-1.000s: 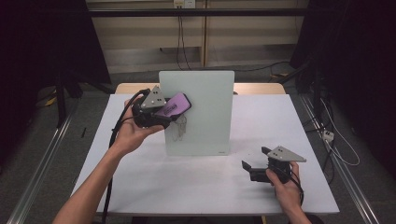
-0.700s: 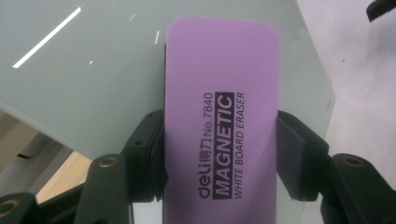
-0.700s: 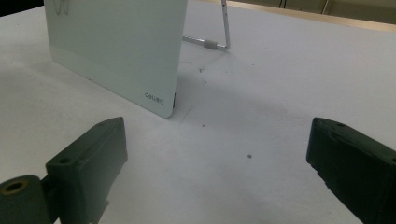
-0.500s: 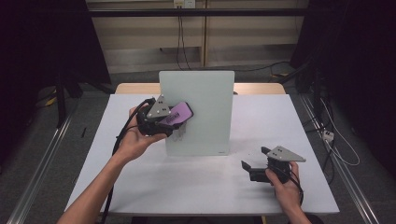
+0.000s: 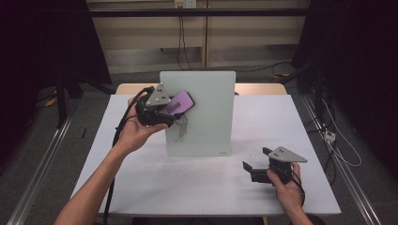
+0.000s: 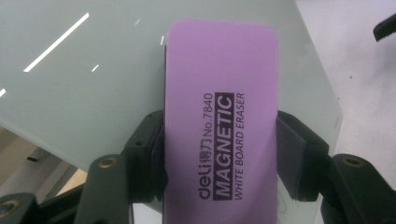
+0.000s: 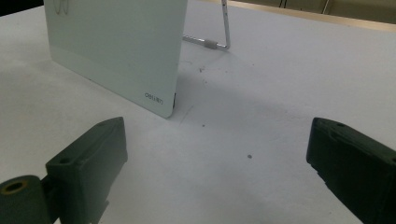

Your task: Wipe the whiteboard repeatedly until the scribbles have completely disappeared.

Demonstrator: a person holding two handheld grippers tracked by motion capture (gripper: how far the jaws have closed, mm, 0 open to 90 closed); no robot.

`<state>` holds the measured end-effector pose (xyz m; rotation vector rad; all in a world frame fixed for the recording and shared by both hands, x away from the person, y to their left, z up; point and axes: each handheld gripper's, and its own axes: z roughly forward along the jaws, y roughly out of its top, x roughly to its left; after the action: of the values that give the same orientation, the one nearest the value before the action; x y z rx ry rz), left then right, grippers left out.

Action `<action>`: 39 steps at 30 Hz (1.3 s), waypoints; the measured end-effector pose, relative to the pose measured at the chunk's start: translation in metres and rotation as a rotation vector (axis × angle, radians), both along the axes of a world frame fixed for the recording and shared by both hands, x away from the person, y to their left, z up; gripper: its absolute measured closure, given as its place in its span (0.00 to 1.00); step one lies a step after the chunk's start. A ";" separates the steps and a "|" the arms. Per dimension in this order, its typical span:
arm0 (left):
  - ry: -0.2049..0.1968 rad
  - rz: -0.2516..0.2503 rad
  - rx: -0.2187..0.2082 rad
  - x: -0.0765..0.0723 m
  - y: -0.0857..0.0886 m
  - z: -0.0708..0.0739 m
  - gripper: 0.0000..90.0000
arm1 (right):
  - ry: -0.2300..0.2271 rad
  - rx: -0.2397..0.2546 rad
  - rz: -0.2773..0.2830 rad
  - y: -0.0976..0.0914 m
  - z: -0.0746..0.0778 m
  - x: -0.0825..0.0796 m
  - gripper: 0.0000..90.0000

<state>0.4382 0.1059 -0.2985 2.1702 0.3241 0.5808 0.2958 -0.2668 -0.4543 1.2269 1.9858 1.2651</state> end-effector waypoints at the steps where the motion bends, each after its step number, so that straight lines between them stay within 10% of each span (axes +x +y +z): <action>1: -0.002 0.003 -0.007 0.001 0.000 0.003 0.45 | -0.002 -0.001 0.002 0.000 0.000 0.000 0.06; 8: -0.011 0.026 -0.075 0.009 0.002 0.019 0.45 | -0.002 0.000 0.002 0.000 0.000 0.000 0.06; 39: 0.023 -0.085 0.038 -0.015 -0.041 -0.037 0.45 | 0.003 0.004 0.012 0.001 0.000 0.000 0.06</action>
<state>0.4235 0.0647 -0.3358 2.2167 0.2328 0.5186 0.2955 -0.2662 -0.4547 1.2219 1.9961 1.2746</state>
